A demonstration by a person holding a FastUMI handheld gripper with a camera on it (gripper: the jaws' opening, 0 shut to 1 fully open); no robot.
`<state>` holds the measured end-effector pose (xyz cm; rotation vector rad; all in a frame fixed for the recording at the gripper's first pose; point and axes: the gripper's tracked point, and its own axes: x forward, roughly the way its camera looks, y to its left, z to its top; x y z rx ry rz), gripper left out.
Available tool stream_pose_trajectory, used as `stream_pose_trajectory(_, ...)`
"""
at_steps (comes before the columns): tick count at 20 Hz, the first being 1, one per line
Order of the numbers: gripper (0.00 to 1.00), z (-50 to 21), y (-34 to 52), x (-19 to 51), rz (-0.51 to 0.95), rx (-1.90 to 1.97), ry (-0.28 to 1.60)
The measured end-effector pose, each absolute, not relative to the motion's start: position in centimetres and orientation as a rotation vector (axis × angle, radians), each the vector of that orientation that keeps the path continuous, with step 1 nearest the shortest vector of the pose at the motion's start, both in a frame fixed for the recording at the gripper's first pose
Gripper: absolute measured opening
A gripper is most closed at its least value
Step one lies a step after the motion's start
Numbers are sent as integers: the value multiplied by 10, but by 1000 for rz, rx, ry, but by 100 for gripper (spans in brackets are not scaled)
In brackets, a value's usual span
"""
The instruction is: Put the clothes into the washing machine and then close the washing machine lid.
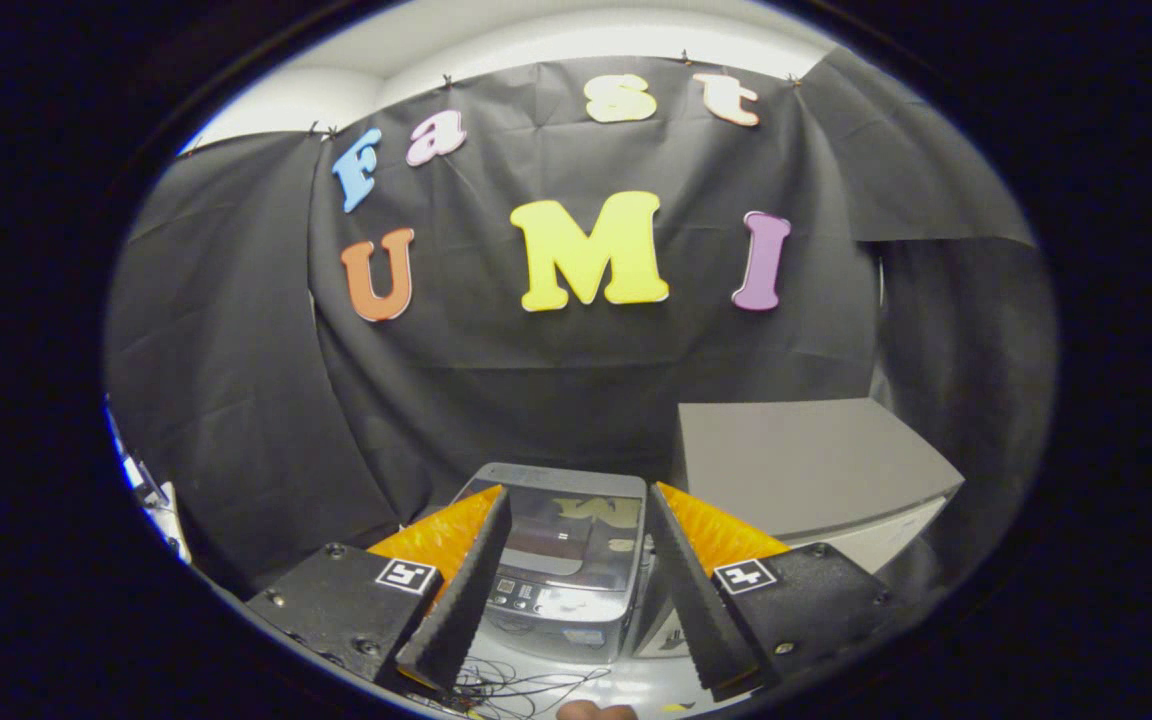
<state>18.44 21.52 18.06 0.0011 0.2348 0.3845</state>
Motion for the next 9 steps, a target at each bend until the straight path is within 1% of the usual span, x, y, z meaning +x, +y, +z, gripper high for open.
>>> stream_pose_trajectory(3,86,185,187,161,386,-39,176)
stream_pose_trajectory(9,87,179,152,138,387,-40,181)
